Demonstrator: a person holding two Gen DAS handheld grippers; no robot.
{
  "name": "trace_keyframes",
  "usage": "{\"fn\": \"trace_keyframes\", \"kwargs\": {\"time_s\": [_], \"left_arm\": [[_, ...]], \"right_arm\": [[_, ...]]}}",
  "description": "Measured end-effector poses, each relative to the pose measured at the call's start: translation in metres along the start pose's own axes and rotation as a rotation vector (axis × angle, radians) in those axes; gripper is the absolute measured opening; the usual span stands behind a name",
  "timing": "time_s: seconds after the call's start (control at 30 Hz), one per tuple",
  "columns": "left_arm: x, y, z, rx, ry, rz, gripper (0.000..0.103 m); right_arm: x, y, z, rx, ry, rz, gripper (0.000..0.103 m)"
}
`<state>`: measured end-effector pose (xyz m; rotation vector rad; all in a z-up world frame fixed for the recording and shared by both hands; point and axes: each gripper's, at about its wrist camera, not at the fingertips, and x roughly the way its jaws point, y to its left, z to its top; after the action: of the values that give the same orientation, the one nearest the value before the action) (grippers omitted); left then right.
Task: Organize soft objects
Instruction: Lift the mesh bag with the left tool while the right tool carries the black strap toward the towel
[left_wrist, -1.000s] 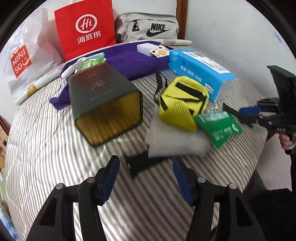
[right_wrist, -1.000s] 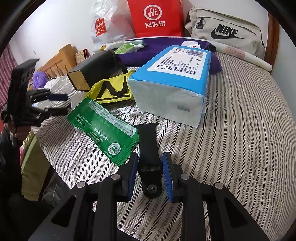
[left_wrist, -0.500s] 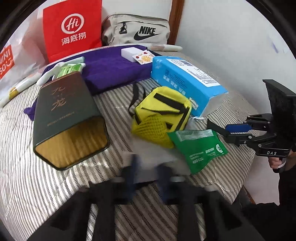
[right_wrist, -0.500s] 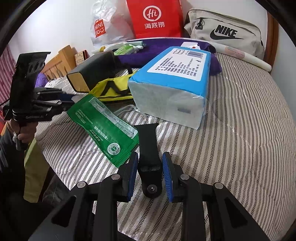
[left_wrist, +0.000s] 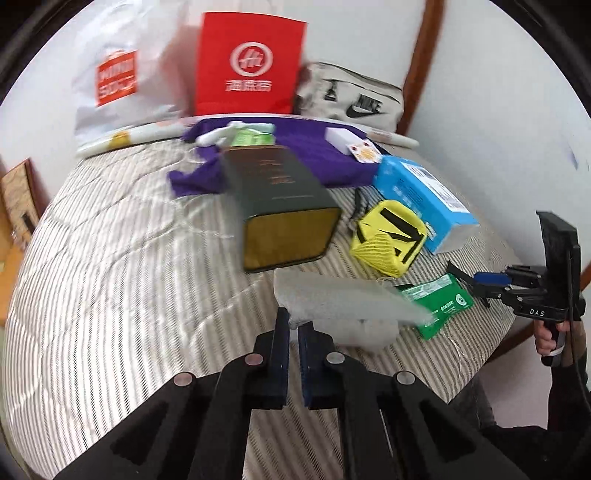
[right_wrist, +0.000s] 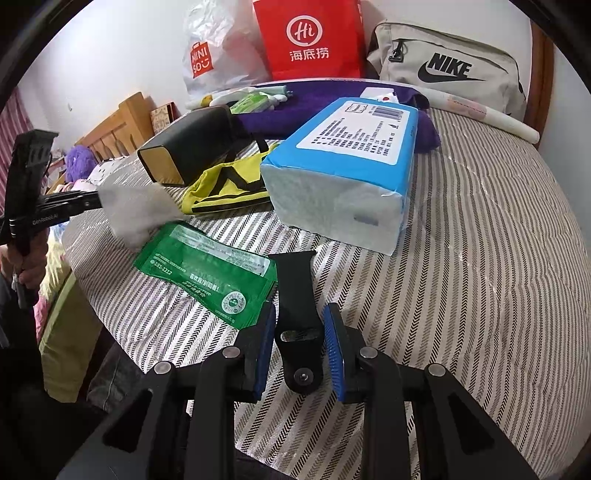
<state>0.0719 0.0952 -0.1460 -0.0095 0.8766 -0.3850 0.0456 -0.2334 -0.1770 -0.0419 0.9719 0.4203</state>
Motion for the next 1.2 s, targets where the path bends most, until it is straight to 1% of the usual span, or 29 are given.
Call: {"fn": "trace_keyframes", "kwargs": {"time_s": [0.07,0.1,0.17,0.2,0.23,0.3,0.4,0.47,0.57,0.6,0.63,0.67,0.7,0.73,0.8,0.93,1.0,1.1,1.2], "left_arm": [[0.003,0.002,-0.003,-0.002,0.02,0.007,0.006],[0.005,-0.001,-0.005,0.014,0.019,0.015,0.006],[0.007,-0.008,-0.007,0.05,0.012,0.017,0.016],[0.008,-0.011,-0.006,0.064,0.012,0.019,0.028],[0.01,-0.016,-0.006,0.087,0.005,0.033,0.037],[0.013,-0.025,-0.005,0.131,-0.008,0.067,0.044],[0.018,-0.035,-0.005,0.194,-0.007,0.09,0.044],[0.02,-0.038,-0.002,0.208,-0.011,0.087,0.044],[0.022,-0.041,0.002,0.216,-0.028,0.061,0.044],[0.023,-0.042,0.003,0.215,-0.026,0.058,0.044],[0.024,-0.043,0.003,0.216,-0.024,0.044,0.036],[0.024,-0.044,0.002,0.217,-0.027,0.022,0.025],[0.026,-0.043,0.002,0.2,-0.021,0.01,0.005],[0.026,-0.041,0.003,0.173,-0.024,0.003,0.006],[0.023,-0.039,0.0,0.146,-0.032,-0.046,0.005],[0.013,-0.043,-0.004,0.146,-0.053,-0.027,0.005],[0.006,-0.043,-0.004,0.13,-0.072,-0.014,0.005],[-0.006,-0.04,-0.001,0.093,-0.099,-0.023,0.005],[-0.017,-0.037,0.004,0.069,-0.125,-0.011,0.005]], "right_arm": [[0.0,0.0,0.0,0.002,0.003,0.0,0.027],[0.001,0.001,0.0,-0.001,0.007,0.001,0.027],[0.001,0.003,0.0,-0.007,0.01,0.002,0.027],[0.002,0.004,0.0,-0.009,0.015,0.003,0.027],[0.003,0.005,0.0,-0.011,0.018,0.002,0.027],[0.003,0.007,-0.001,-0.015,0.022,0.002,0.027],[0.002,0.007,0.0,-0.017,0.022,-0.001,0.027],[0.002,0.006,0.0,-0.013,0.023,-0.002,0.027],[0.003,0.004,-0.001,-0.006,0.02,0.001,0.027],[0.003,0.003,-0.001,0.0,0.017,0.001,0.027],[0.004,0.002,-0.001,0.003,0.016,0.0,0.027],[0.004,0.002,-0.001,0.007,0.016,-0.001,0.027],[0.003,0.001,-0.002,0.011,0.008,-0.001,0.027],[0.001,0.001,-0.002,0.013,0.003,-0.001,0.027],[-0.002,0.001,-0.002,0.015,-0.008,0.0,0.027],[-0.006,-0.001,-0.002,0.019,-0.019,-0.003,0.027],[-0.009,-0.002,-0.001,0.025,-0.029,-0.004,0.027],[-0.015,-0.002,0.001,0.032,-0.048,0.003,0.027],[-0.02,-0.001,0.002,0.031,-0.063,0.001,0.026]]}}
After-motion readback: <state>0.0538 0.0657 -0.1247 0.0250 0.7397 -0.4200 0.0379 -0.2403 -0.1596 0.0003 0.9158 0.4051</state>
